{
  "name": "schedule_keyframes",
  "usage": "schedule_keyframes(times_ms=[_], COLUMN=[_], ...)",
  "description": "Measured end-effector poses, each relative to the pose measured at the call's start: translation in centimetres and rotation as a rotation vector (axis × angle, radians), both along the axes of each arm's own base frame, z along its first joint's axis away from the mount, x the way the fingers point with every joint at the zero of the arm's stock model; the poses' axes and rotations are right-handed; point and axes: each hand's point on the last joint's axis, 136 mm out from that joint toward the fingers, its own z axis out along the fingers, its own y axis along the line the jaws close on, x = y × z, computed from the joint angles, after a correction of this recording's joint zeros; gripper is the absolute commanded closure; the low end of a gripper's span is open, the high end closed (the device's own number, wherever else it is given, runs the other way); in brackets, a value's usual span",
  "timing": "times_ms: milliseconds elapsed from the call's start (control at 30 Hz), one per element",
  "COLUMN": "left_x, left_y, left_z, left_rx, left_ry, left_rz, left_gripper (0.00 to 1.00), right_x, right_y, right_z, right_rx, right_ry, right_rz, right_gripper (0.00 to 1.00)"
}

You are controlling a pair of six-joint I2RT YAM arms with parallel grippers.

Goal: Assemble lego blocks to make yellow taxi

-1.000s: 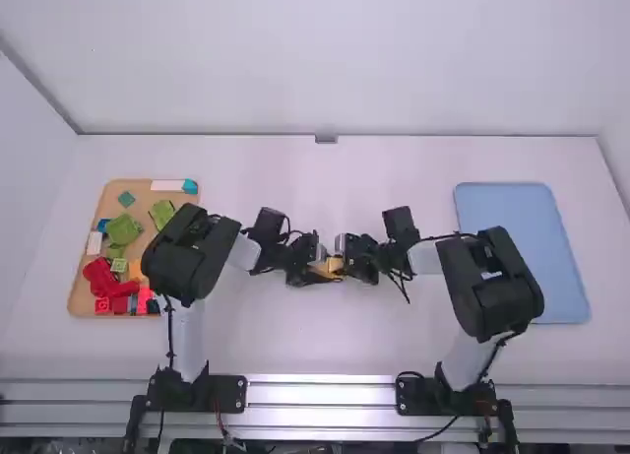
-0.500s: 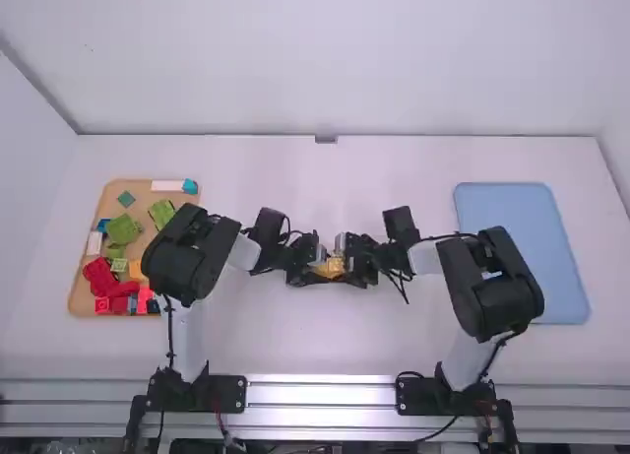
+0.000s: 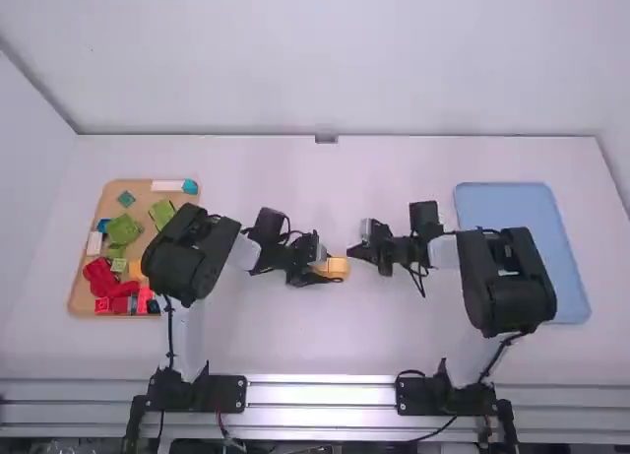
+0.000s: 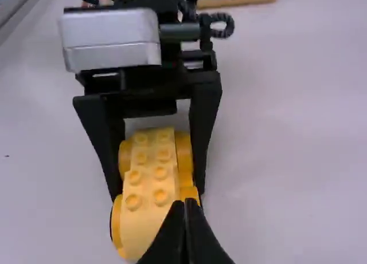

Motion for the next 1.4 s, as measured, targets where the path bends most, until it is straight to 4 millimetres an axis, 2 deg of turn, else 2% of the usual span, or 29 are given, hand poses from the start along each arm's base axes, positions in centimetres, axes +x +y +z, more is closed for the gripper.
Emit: schedule_keyframes(times_ms=[167, 233, 467, 600, 700, 900, 1033, 1300, 1400], left_x=[-0.1, -0.1, 0.1, 0.0, 0.0, 0.0, 0.0, 0.0, 0.0], left_y=[0.0, 0.1, 0.2, 0.1, 0.1, 0.1, 0.1, 0.1, 0.1], left_z=[0.0, 0.0, 0.0, 0.0, 0.0, 0.0, 0.0, -0.1, -0.1], left_rx=[-0.002, -0.003, 0.000, 0.001, 0.001, 0.001, 0.001, 0.003, 0.003], left_ry=[0.003, 0.004, 0.001, 0.000, 0.001, 0.001, 0.001, -0.001, -0.001], left_rz=[-0.004, -0.001, 0.006, 0.004, 0.004, 0.004, 0.003, 0.005, 0.005], left_gripper=[0.62, 0.62, 0.63, 0.63, 0.64, 0.64, 0.64, 0.65, 0.65], right_x=[-1.9, -1.8, -1.4, -1.2, -1.0, -2.3, -2.8, -2.4, -1.8], right_y=[2.1, 2.2, 2.1, 1.8, 1.7, 3.6, 4.1, 3.9, 3.2], right_z=[-2.2, -2.3, -2.1, -0.2, 0.5, -0.3, -2.2, -2.0, -0.7], right_rx=[-0.135, -0.158, -0.168, -0.050, -0.018, -0.070, -0.159, -0.149, -0.060], right_ry=[0.049, 0.045, 0.027, -0.006, -0.033, -0.015, 0.076, 0.109, 0.052], right_rz=[0.039, 0.033, 0.024, 0.060, 0.075, 0.114, 0.073, 0.053, 0.080], right_gripper=[1.00, 1.00, 1.00, 1.00, 1.00, 1.00, 1.00, 1.00, 1.00])
